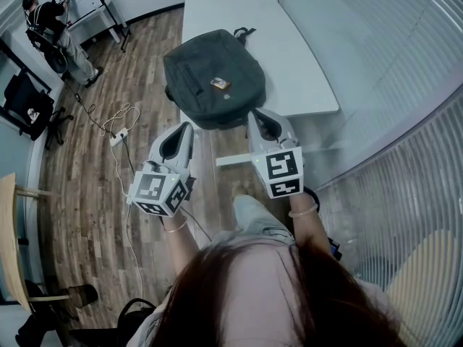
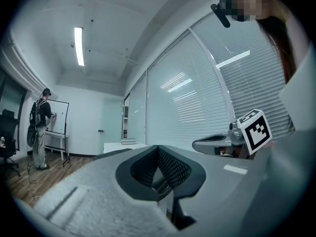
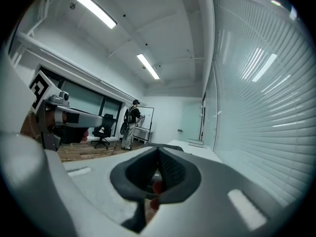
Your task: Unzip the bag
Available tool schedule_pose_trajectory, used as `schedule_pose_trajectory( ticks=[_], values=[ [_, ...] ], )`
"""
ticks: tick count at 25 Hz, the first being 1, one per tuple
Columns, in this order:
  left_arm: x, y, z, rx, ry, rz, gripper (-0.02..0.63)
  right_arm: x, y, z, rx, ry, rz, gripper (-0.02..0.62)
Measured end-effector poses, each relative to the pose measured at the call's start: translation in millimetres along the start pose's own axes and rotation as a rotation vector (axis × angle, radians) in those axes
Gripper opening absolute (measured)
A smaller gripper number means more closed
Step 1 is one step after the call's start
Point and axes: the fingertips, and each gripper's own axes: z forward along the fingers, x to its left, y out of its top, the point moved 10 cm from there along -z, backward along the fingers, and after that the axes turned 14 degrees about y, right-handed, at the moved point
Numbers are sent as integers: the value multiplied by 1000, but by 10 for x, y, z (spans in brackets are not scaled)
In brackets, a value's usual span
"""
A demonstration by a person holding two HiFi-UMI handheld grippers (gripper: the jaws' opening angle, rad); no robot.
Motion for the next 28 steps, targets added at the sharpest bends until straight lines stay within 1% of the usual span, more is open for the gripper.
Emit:
schedule_pose_trajectory(
  ticks=[5,14,28],
  values=[
    [-33,-30,-2,2,-9,-7,11,8,-30,-7,11,3,-4,3],
    [-24,-81,171,17,-30,-7,10,-88,-62,98,24,6,-1,3],
    [62,-20,487,26,-67,9,10,-258,-46,296,32,8,22,3]
  ],
)
